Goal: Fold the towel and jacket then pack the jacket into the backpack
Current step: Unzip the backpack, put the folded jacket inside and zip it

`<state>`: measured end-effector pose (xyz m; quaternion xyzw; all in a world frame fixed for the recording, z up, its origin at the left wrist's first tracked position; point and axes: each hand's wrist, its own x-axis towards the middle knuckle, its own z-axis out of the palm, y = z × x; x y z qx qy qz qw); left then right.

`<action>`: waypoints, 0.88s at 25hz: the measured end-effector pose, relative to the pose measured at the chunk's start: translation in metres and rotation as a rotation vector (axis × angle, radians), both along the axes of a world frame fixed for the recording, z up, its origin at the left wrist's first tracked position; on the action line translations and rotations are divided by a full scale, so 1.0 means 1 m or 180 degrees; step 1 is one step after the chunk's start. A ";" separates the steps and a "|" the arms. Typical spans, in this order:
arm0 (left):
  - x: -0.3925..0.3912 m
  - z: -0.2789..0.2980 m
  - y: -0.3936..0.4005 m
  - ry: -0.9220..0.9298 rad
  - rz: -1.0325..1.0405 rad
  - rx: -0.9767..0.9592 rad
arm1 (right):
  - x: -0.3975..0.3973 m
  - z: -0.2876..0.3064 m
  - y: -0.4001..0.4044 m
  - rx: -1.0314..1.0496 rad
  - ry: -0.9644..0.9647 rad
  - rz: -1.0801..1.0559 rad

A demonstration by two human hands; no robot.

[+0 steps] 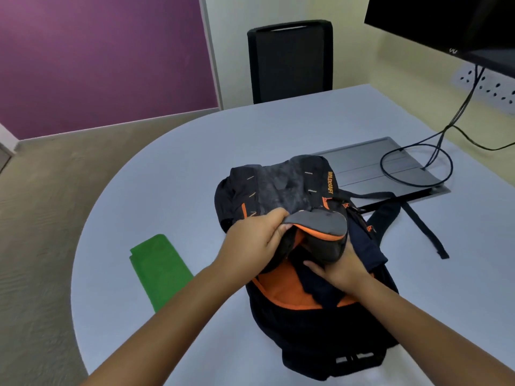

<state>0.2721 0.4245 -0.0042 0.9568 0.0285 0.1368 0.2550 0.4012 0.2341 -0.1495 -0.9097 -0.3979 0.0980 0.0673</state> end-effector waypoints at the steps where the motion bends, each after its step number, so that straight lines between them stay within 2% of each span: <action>1: 0.000 -0.009 -0.010 0.0101 -0.0027 -0.0011 | 0.006 -0.014 -0.013 0.0027 -0.0388 0.0126; 4: -0.008 -0.042 -0.044 0.0753 -0.0164 -0.0054 | 0.006 -0.014 -0.072 -0.0365 -0.0681 -0.0072; 6: -0.017 -0.063 -0.062 0.1386 -0.0529 -0.0196 | 0.003 -0.010 -0.100 -0.0242 -0.0633 -0.0547; 7: -0.025 -0.073 -0.063 0.1522 -0.0667 -0.0258 | -0.001 -0.008 -0.111 -0.0004 -0.0492 -0.0957; 9: -0.044 -0.094 -0.048 0.1185 -0.0541 -0.0578 | -0.005 0.000 -0.125 0.0542 -0.0293 -0.1823; 11: -0.066 -0.118 -0.021 0.0393 0.0262 -0.1254 | -0.008 0.013 -0.113 0.0868 -0.0266 -0.2148; 13: -0.086 -0.147 0.018 -0.0102 0.1573 -0.1614 | -0.014 0.030 -0.082 0.1012 -0.0222 -0.1869; 15: -0.099 -0.170 0.062 -0.0019 0.2987 -0.1580 | -0.022 0.043 -0.047 0.1148 -0.0217 -0.1546; 17: -0.106 -0.184 0.099 0.0289 0.4028 -0.1715 | -0.032 0.050 -0.019 0.1292 -0.0207 -0.1304; 19: -0.109 -0.191 0.124 0.0669 0.4397 -0.1935 | -0.041 0.050 -0.002 0.1265 -0.0165 -0.1185; 22: -0.108 -0.196 0.149 0.1002 0.4522 -0.2008 | -0.047 0.047 0.011 0.1081 -0.0279 -0.1224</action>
